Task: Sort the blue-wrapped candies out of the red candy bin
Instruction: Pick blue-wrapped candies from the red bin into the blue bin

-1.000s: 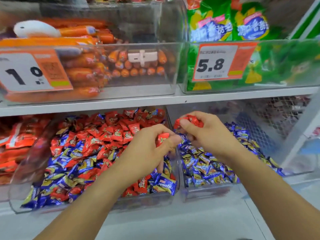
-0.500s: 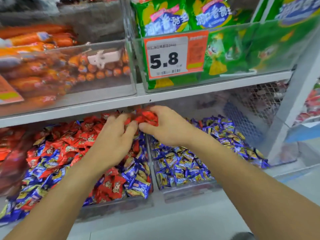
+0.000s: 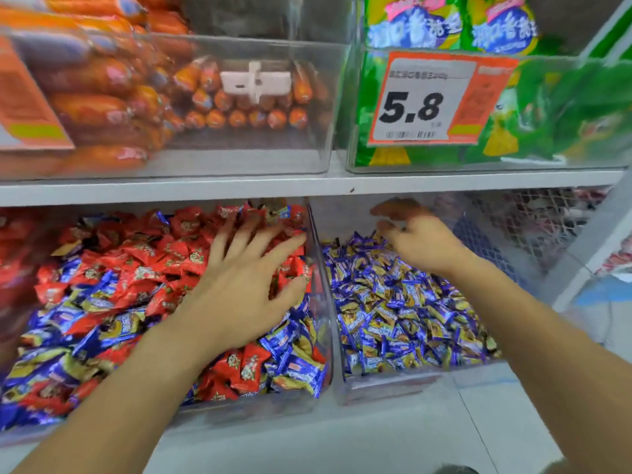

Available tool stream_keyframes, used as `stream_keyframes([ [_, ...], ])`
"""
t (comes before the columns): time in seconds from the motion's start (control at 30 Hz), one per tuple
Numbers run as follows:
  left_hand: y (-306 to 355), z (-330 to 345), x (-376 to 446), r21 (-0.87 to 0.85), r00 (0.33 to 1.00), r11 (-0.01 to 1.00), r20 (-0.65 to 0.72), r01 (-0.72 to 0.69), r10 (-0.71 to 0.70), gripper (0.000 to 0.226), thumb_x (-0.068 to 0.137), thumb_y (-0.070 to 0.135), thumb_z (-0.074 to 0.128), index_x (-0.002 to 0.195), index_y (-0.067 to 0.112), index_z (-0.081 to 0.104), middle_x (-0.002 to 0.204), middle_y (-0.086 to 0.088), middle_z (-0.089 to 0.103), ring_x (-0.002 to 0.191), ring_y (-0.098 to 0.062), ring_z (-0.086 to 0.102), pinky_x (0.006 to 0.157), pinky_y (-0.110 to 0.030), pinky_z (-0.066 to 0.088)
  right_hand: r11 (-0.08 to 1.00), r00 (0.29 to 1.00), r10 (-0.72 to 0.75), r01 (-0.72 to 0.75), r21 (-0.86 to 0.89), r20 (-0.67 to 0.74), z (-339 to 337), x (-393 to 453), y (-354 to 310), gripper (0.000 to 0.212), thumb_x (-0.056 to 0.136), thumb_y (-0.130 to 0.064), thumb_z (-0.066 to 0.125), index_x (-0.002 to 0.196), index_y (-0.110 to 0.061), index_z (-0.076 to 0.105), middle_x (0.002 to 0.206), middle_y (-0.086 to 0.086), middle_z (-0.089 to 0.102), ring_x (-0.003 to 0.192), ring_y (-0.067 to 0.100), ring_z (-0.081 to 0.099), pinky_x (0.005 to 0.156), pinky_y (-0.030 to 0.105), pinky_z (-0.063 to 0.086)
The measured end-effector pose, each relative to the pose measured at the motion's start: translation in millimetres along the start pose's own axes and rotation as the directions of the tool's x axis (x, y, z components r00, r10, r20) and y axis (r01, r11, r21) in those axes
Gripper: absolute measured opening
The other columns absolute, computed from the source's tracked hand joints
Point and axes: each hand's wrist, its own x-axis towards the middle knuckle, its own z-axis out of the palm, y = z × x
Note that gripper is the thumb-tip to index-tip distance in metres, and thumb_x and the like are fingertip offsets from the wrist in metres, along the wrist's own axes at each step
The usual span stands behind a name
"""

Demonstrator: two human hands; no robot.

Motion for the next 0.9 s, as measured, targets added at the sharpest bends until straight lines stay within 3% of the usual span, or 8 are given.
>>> stream_keyframes([
  [0.07, -0.9, 6.9, 2.4, 0.046, 1.0, 0.999, 0.026, -0.011, 0.01, 0.059, 0.09, 0.061, 0.028, 0.14, 0.036, 0.046, 0.147, 0.004, 0.044, 0.145, -0.028, 0.024, 0.118, -0.055, 0.01, 0.972, 0.992, 0.117, -0.104, -0.21, 0.049, -10.7, 6.2, 34.4, 0.036, 0.099, -0.016, 0.053, 0.134, -0.014, 0.058, 0.145, 0.008, 0.051, 0.134, 0.025, 0.046, 0.108, 0.024, 0.031],
  [0.2, -1.5, 8.3, 3.5, 0.058, 1.0, 0.998, 0.015, 0.012, -0.013, 0.054, 0.089, 0.062, 0.03, 0.131, 0.037, 0.052, 0.142, 0.007, 0.048, 0.141, -0.025, 0.03, 0.117, -0.053, 0.01, 0.94, 0.953, 0.256, -0.207, -0.271, 0.16, -9.4, 15.1, 74.3, 0.045, 0.097, -0.032, 0.059, 0.14, -0.018, 0.051, 0.144, 0.006, 0.052, 0.127, 0.026, 0.051, 0.099, 0.025, 0.039],
  [0.5, -0.8, 10.1, 3.2, 0.047, 1.0, 0.999, 0.002, 0.025, -0.025, 0.054, 0.089, 0.061, 0.032, 0.132, 0.035, 0.053, 0.141, 0.006, 0.05, 0.139, -0.025, 0.033, 0.116, -0.054, 0.01, 0.94, 0.975, 0.179, -0.13, -0.315, 0.13, -0.8, 24.2, 91.3, 0.026, 0.096, -0.023, 0.062, 0.121, -0.016, 0.067, 0.123, 0.006, 0.068, 0.112, 0.027, 0.062, 0.094, 0.028, 0.046],
  [0.63, -3.6, 7.0, 2.6, -0.029, 1.0, 1.0, -0.003, 0.008, -0.008, 0.055, 0.089, 0.065, 0.029, 0.132, 0.038, 0.052, 0.142, 0.008, 0.048, 0.141, -0.021, 0.029, 0.119, -0.052, 0.007, 0.982, 0.993, 0.109, -0.115, -0.148, -0.048, -18.5, 8.3, 62.2, 0.021, 0.098, -0.018, 0.059, 0.114, -0.012, 0.071, 0.114, 0.002, 0.069, 0.102, 0.02, 0.064, 0.083, 0.017, 0.042],
  [0.7, -3.2, 3.7, 0.2, -0.099, 0.999, 0.995, -0.041, -0.001, -0.003, 0.056, 0.091, 0.065, 0.028, 0.132, 0.036, 0.053, 0.141, 0.006, 0.047, 0.14, -0.02, 0.028, 0.119, -0.049, 0.01, 0.967, 0.982, 0.14, -0.109, 0.228, -0.127, -22.5, -11.2, 25.3, 0.02, 0.096, -0.014, 0.06, 0.111, -0.006, 0.07, 0.097, 0.0, 0.073, 0.084, 0.015, 0.067, 0.075, 0.018, 0.049],
  [0.77, -2.1, -2.6, -3.6, -0.143, 0.996, 0.99, -0.088, 0.003, -0.016, 0.056, 0.093, 0.063, 0.031, 0.133, 0.032, 0.053, 0.139, 0.002, 0.046, 0.135, -0.022, 0.031, 0.114, -0.045, 0.02, 0.787, 0.992, 0.127, -0.092, 0.61, -0.015, -17.0, -41.7, -28.7, 0.017, 0.095, -0.005, 0.057, 0.108, -0.003, 0.066, 0.072, 0.001, 0.072, 0.064, 0.018, 0.064, 0.064, 0.029, 0.053],
  [0.83, -4.6, -8.8, -10.4, -0.083, 0.994, 0.997, -0.111, 0.004, -0.013, 0.053, 0.092, 0.058, 0.036, 0.13, 0.028, 0.056, 0.134, 0.0, 0.049, 0.129, -0.026, 0.037, 0.108, -0.046, 0.031, 0.778, 0.999, -0.034, 0.006, 0.629, 0.033, -0.9, -69.4, -82.0, 0.017, 0.092, -0.002, 0.057, 0.1, -0.013, 0.067, 0.072, 0.002, 0.069, 0.059, 0.015, 0.061, 0.058, 0.025, 0.05],
  [0.9, -11.9, -13.3, -19.9, 0.025, 0.997, 1.0, -0.079, 0.013, -0.011, 0.049, 0.089, 0.054, 0.04, 0.127, 0.028, 0.058, 0.132, 0.001, 0.054, 0.126, -0.03, 0.042, 0.104, -0.052, 0.033, 0.894, 0.966, -0.254, 0.256, 0.367, -0.053, 20.3, -79.0, -118.5, 0.025, 0.089, -0.005, 0.059, 0.099, -0.023, 0.071, 0.092, -0.004, 0.063, 0.068, 0.007, 0.061, 0.066, 0.02, 0.051],
])
